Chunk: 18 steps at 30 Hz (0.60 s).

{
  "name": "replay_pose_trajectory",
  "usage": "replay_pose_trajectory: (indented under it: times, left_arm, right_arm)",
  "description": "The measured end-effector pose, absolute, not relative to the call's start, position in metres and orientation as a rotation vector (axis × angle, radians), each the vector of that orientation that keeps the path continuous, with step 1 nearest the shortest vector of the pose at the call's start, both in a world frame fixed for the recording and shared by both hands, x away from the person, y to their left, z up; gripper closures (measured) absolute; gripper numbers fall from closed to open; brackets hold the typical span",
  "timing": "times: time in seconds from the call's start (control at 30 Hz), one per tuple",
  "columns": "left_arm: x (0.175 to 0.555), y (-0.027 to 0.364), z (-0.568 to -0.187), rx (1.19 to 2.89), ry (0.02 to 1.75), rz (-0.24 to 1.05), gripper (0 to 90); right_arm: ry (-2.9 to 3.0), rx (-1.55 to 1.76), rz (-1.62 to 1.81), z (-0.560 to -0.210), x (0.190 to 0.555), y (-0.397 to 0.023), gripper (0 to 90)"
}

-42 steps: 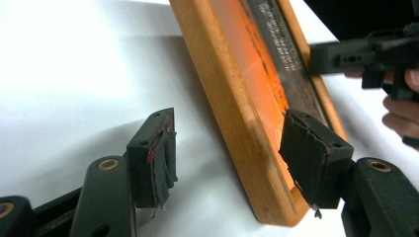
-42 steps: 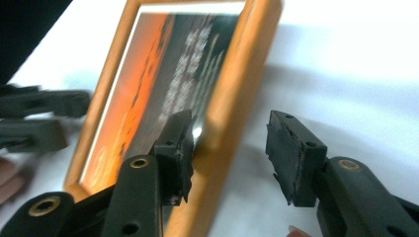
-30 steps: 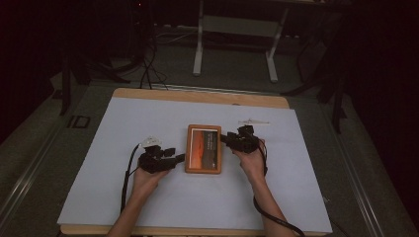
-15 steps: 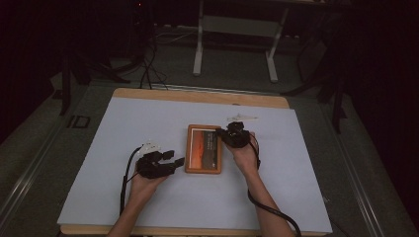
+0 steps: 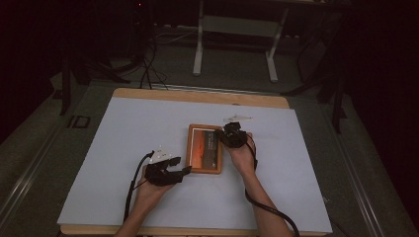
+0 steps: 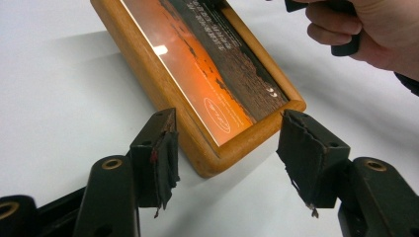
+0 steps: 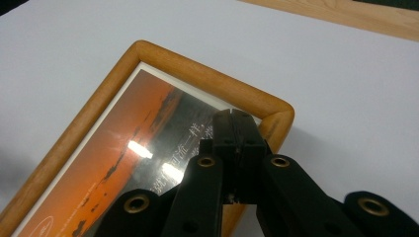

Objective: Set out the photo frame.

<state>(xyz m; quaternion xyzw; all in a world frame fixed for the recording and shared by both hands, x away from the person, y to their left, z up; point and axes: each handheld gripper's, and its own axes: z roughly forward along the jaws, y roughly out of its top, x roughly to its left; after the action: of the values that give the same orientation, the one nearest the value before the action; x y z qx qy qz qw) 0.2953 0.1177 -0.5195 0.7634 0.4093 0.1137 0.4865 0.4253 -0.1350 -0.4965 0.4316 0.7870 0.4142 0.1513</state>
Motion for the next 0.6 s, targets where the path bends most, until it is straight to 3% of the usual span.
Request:
replay_pose_trajectory:
  times: [0.6]
  left_arm:
    - [0.293,0.096,-0.525,1.846,1.06,0.321,33.5]
  right_arm:
    - [2.226,1.319,1.174,-0.505,0.428,-0.146,90.0]
